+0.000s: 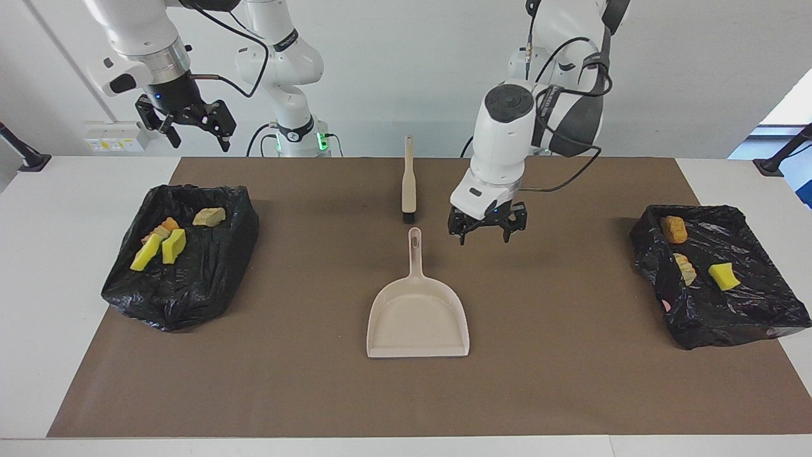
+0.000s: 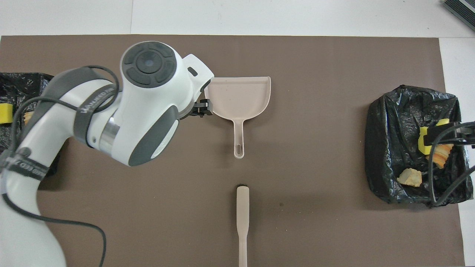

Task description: Sweep and dump trash in bin

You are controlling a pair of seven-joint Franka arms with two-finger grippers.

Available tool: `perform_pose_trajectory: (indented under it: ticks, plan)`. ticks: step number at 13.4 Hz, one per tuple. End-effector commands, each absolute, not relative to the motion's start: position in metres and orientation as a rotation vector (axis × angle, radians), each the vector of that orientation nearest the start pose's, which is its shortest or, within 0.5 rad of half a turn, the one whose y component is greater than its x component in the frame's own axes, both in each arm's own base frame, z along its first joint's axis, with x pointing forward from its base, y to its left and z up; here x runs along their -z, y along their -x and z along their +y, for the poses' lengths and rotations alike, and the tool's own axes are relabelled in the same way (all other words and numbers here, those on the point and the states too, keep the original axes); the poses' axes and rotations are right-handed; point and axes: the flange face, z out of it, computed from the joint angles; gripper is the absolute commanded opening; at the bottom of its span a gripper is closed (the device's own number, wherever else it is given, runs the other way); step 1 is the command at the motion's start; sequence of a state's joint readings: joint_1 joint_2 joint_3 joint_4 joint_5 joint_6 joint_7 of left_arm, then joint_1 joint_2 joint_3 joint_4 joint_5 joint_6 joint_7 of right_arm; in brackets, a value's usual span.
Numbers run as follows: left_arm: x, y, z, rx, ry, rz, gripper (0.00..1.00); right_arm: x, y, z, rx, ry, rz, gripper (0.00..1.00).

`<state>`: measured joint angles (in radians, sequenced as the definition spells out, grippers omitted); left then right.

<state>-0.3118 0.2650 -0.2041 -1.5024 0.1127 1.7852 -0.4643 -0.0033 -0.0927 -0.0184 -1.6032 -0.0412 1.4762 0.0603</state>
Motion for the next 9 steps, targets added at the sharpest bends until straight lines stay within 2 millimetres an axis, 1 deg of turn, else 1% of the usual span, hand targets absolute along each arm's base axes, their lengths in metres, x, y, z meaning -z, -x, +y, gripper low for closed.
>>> perform_pose_trajectory:
  ticks: [1,2,3,4,5,6,7,9]
  plan:
    - [-0.560,-0.555,-0.233,0.032,3.141,0.148,1.00,-0.652,-0.513,-0.018,-0.027,3.177,0.096,1.00]
    - [-0.572,-0.557,-0.214,0.046,3.145,0.156,1.00,-0.652,-0.513,-0.019,-0.027,3.176,0.099,1.00]
    - [-0.583,-0.554,-0.201,0.050,3.138,0.180,1.00,-0.652,-0.513,-0.018,-0.024,3.177,0.096,1.00]
    - [-0.588,-0.552,-0.186,0.024,3.131,0.168,1.00,-0.652,-0.513,-0.017,-0.027,3.177,0.094,1.00]
    - [-0.598,-0.549,-0.171,0.017,3.126,0.165,1.00,-0.652,-0.513,-0.018,-0.027,3.177,0.096,1.00]
    - [-0.611,-0.545,-0.155,0.035,3.126,0.198,1.00,-0.652,-0.513,-0.018,-0.024,3.177,0.096,1.00]
    - [-0.619,-0.543,-0.140,0.035,3.127,0.255,1.00,-0.652,-0.513,-0.018,-0.027,3.177,0.096,1.00]
    - [-0.638,-0.534,-0.109,0.030,3.154,0.258,1.00,-0.652,-0.513,-0.018,-0.027,3.177,0.096,1.00]
